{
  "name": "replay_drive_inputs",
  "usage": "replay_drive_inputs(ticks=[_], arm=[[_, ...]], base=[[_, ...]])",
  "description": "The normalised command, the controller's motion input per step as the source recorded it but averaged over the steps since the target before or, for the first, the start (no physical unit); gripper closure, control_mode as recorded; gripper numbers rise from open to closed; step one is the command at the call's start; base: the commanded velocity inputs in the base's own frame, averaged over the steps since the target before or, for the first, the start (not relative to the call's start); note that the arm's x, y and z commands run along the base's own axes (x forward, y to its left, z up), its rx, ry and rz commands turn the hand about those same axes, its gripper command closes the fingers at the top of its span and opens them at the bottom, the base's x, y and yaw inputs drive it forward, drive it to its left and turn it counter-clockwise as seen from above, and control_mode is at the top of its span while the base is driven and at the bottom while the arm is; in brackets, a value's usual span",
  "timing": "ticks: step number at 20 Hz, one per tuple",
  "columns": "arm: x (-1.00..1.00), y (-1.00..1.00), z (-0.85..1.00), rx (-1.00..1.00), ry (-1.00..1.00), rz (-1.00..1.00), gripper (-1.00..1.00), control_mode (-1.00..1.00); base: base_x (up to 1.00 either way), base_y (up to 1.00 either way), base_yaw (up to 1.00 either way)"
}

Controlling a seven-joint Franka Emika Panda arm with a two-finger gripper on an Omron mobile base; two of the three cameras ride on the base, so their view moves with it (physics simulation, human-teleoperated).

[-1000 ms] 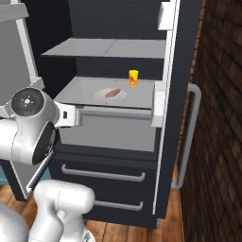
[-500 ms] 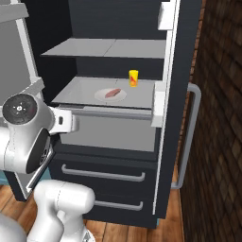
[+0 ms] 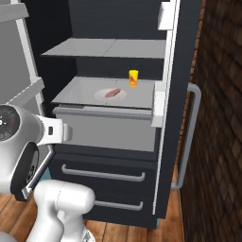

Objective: Retrieve the steak from the fridge and place it on the saucepan with marinade on the stove.

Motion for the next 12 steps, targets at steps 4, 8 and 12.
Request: replay_drive_inputs(ticks=[4, 8, 12], arm=[[-0.32, 0.0, 0.0, 0.0, -0.03, 0.0, -1.0, -1.0], [0.0, 0.0, 0.0, 0.0, 0.0, 0.0, -1.0, 1.0], [0.0, 0.0, 0.0, 0.0, 0.0, 0.0, -1.0, 1.0]], base=[[0.0, 0.0, 0.0], [0.06, 0.0, 0.0], [0.31, 0.0, 0.0]])
